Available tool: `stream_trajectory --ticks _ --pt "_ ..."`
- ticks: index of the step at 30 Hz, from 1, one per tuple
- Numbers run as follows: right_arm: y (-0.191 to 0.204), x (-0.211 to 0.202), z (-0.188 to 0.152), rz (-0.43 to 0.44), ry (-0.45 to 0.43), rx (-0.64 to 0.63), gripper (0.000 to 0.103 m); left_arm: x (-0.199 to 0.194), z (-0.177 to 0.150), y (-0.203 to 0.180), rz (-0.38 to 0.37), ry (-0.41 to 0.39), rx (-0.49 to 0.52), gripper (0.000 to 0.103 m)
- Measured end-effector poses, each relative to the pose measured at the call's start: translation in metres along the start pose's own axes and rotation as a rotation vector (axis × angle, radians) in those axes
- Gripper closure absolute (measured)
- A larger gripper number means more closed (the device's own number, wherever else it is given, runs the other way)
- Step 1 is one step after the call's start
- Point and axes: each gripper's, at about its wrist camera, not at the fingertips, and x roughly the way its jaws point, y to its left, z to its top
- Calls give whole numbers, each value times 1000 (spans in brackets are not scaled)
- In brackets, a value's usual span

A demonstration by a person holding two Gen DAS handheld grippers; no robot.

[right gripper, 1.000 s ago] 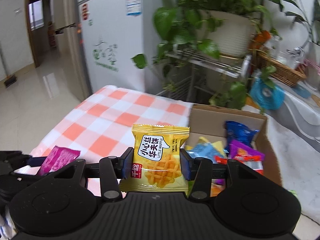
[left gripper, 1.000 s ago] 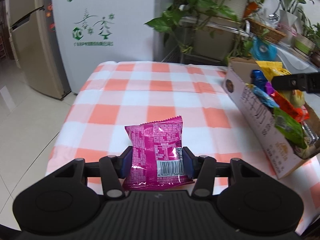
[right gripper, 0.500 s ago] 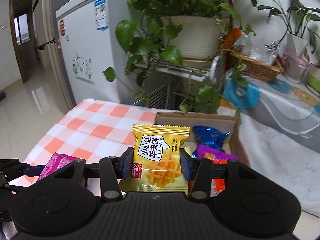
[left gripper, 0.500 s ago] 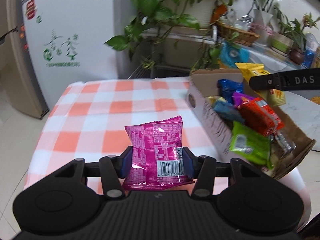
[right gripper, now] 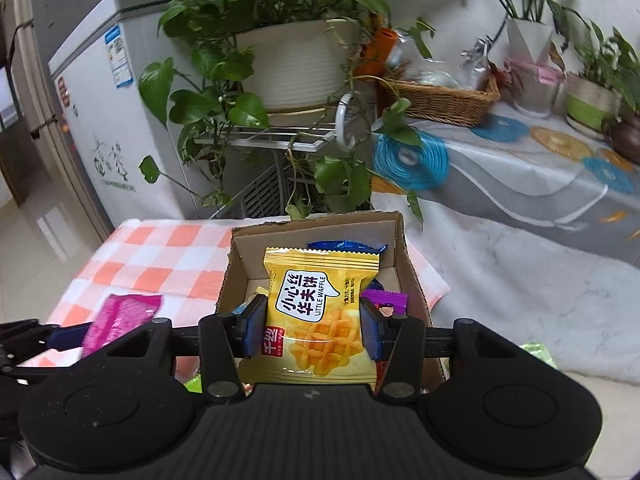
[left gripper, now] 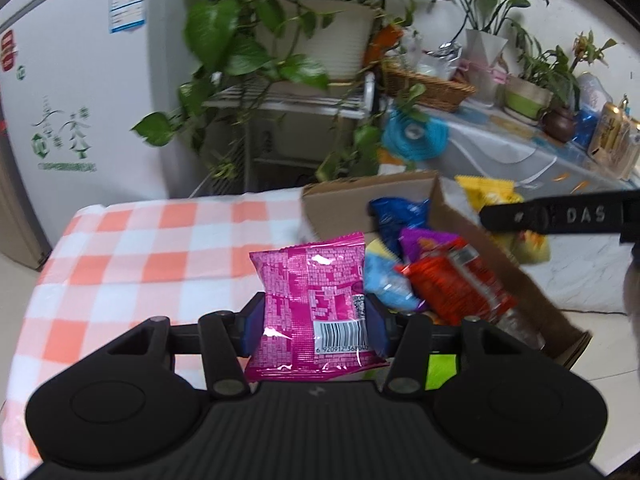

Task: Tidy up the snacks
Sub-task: 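Carry the magenta and yellow waffle packets into the box and release both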

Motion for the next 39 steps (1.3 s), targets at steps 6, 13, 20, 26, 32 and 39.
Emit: stream_trajectory --ticks 6,13,20,26,32,39 --pt "-8 -2 1 -5 2 47 48 16 12 -20 -25 2 19 53" --pt "-10 -3 -1 -6 23 47 48 35 23 -30 -24 15 24 52" --pt "-14 -1 -2 -2 54 86 44 44 27 -41 -36 29 39 41" --pt "-17 -5 -2 -24 26 116 28 37 28 -47 -25 23 70 21" --pt "-19 -3 -3 -42 31 119 25 31 24 -42 4 45 82 18" --pt "-13 2 -5 -54 63 72 18 25 19 -33 38 75 88 17"
